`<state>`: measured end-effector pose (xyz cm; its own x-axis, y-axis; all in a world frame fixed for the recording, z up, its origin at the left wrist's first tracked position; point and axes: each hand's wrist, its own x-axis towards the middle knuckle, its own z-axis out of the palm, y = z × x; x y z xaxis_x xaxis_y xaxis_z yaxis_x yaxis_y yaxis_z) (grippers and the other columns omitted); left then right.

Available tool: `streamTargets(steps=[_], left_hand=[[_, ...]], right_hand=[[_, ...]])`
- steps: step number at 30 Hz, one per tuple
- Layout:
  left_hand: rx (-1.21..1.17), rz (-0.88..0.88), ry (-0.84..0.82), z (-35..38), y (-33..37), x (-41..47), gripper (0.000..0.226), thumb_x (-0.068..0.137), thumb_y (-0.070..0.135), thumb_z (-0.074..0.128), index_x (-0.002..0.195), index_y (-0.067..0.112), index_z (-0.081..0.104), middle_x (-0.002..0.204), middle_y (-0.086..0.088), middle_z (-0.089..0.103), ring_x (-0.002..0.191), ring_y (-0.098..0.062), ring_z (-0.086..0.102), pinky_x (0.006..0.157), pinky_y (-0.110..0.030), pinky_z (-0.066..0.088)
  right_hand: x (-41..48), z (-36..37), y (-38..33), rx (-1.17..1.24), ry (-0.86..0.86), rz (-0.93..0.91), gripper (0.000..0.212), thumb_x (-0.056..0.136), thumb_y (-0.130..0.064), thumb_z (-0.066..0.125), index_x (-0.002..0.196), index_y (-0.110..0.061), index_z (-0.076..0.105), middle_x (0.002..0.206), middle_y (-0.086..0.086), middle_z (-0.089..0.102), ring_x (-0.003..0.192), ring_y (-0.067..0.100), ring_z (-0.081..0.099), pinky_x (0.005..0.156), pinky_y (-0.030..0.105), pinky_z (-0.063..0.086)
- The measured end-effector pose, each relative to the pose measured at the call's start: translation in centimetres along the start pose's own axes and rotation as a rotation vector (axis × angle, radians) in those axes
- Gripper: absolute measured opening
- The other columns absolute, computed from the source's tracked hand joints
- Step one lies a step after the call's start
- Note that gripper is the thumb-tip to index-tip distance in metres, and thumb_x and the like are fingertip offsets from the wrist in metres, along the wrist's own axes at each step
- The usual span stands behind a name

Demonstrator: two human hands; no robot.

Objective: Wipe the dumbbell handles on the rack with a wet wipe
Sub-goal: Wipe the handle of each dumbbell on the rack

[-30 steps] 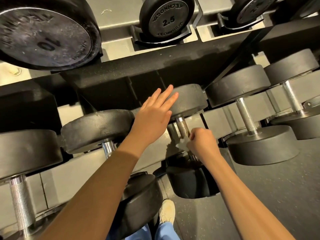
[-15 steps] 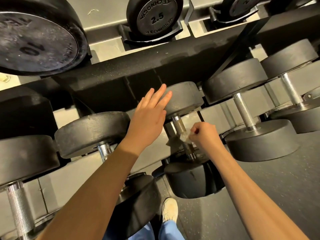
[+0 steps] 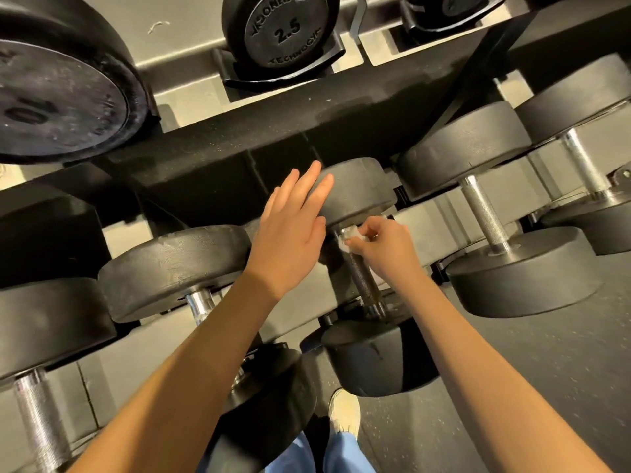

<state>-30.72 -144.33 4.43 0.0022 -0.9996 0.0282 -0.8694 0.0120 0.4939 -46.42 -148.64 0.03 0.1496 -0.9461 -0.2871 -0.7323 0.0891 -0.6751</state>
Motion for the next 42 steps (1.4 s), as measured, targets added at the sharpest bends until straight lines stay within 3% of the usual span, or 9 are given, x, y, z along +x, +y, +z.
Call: streamTargets(steps=[5, 8, 10, 13, 19, 26, 32, 37, 42], left_hand=[[-0.018, -0.025, -0.001, 0.1, 0.5, -0.1, 0.053, 0.102, 0.021, 0.035, 0.152, 0.024, 0.018, 0.161, 0.006, 0.006, 0.148, -0.014, -0.004, 0.117, -0.032, -0.004], [-0.012, -0.023, -0.004, 0.1, 0.8, 0.0, 0.054, 0.102, 0.029, 0.036, 0.152, 0.023, 0.018, 0.161, 0.005, 0.006, 0.148, -0.014, -0.003, 0.118, -0.035, -0.002], [0.006, -0.027, 0.002, 0.2, 1.1, 0.1, 0.053, 0.102, 0.028, 0.036, 0.152, 0.021, 0.019, 0.161, 0.004, 0.008, 0.148, -0.015, -0.002, 0.117, -0.034, -0.002], [0.041, -0.015, 0.008, 0.1, 1.3, 0.3, 0.053, 0.102, 0.025, 0.036, 0.152, 0.019, 0.020, 0.161, 0.003, 0.010, 0.148, -0.016, 0.000, 0.117, -0.032, -0.002], [0.169, 0.105, -0.015, 0.3, 2.4, 2.2, 0.051, 0.100, 0.026, 0.036, 0.150, 0.019, 0.028, 0.158, 0.004, 0.022, 0.148, -0.018, 0.009, 0.117, -0.034, -0.001], [0.423, 0.297, -0.112, 1.6, 4.9, 6.6, 0.059, 0.094, 0.045, 0.024, 0.141, 0.018, 0.046, 0.148, 0.001, 0.043, 0.141, -0.021, 0.032, 0.115, -0.041, 0.019], [0.457, 0.452, -0.221, 2.2, 5.9, 9.6, 0.058, 0.097, 0.051, 0.036, 0.149, 0.025, 0.032, 0.156, 0.008, 0.026, 0.146, -0.015, 0.018, 0.117, -0.035, 0.009], [0.504, 0.501, -0.272, 2.3, 6.1, 10.5, 0.064, 0.096, 0.058, 0.027, 0.151, 0.027, 0.023, 0.159, 0.009, 0.018, 0.147, -0.014, 0.012, 0.117, -0.034, 0.007], [0.548, 0.547, -0.370, 2.2, 6.4, 10.6, 0.074, 0.090, 0.062, 0.005, 0.153, 0.025, 0.016, 0.160, 0.007, 0.013, 0.147, -0.015, 0.008, 0.119, -0.037, 0.007]], right_hand=[[-1.9, -1.2, 0.8, -0.203, -0.187, 0.077, 0.022, 0.079, -0.019, 0.071, 0.067, -0.020, 0.052, 0.079, 0.000, 0.060, 0.074, 0.017, 0.058, 0.061, 0.021, 0.040], [-2.8, -1.8, 0.7, -0.461, -0.286, 0.125, 0.012, 0.078, -0.026, 0.069, 0.078, -0.017, 0.061, 0.087, 0.003, 0.062, 0.083, 0.022, 0.062, 0.068, 0.025, 0.046], [-3.3, -2.1, 0.6, -0.591, -0.316, 0.107, 0.015, 0.079, -0.019, 0.066, 0.093, -0.014, 0.067, 0.096, 0.003, 0.063, 0.089, 0.024, 0.063, 0.067, 0.028, 0.046], [-3.6, -2.3, 0.8, -0.636, -0.335, 0.103, 0.016, 0.082, -0.013, 0.062, 0.097, -0.015, 0.067, 0.099, 0.003, 0.062, 0.092, 0.024, 0.062, 0.066, 0.029, 0.041], [-3.7, -2.8, 1.6, -0.388, -0.090, 0.099, 0.009, 0.082, -0.023, 0.067, 0.088, -0.020, 0.062, 0.083, -0.002, 0.057, 0.077, 0.018, 0.056, 0.063, 0.027, 0.041], [-2.3, -8.0, 4.6, -0.132, 0.246, 0.108, 0.008, 0.084, -0.022, 0.065, 0.089, -0.018, 0.060, 0.074, -0.003, 0.059, 0.069, 0.015, 0.054, 0.052, 0.023, 0.035], [-1.5, -11.7, 7.5, -0.153, 0.367, 0.145, 0.007, 0.083, -0.018, 0.065, 0.089, -0.015, 0.063, 0.075, 0.001, 0.059, 0.072, 0.020, 0.053, 0.059, 0.028, 0.033], [0.4, -12.9, 9.1, -0.210, 0.430, 0.120, 0.012, 0.087, -0.022, 0.062, 0.094, -0.012, 0.063, 0.085, 0.002, 0.060, 0.079, 0.019, 0.054, 0.063, 0.031, 0.040], [4.5, -13.3, 9.6, -0.233, 0.468, 0.119, 0.014, 0.090, -0.017, 0.058, 0.096, -0.005, 0.060, 0.087, 0.007, 0.056, 0.078, 0.023, 0.051, 0.064, 0.029, 0.032]])
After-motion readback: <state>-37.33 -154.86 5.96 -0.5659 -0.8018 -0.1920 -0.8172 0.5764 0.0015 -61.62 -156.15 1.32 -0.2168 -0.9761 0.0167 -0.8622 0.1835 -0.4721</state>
